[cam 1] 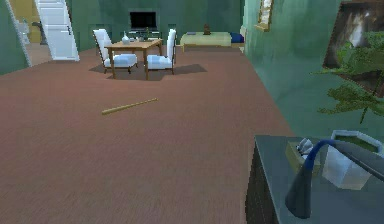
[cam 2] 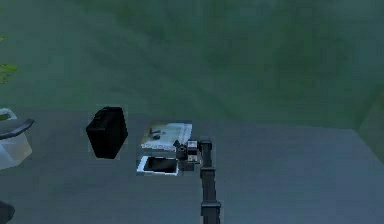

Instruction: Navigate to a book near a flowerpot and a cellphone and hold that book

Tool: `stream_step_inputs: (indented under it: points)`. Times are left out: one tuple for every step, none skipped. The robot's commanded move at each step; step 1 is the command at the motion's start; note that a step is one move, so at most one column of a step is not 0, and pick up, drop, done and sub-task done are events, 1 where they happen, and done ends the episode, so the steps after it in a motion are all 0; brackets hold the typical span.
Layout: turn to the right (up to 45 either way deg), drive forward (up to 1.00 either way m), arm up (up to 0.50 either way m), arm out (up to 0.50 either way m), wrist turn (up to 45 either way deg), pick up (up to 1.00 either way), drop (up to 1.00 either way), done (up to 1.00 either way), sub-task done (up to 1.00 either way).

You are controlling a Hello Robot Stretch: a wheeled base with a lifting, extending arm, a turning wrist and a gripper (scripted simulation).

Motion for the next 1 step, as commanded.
stream_step_inputs:
  points:
    - [0.0,0.00,0.10,0.00,0.0,0.00,0.00,0.00,0.00]
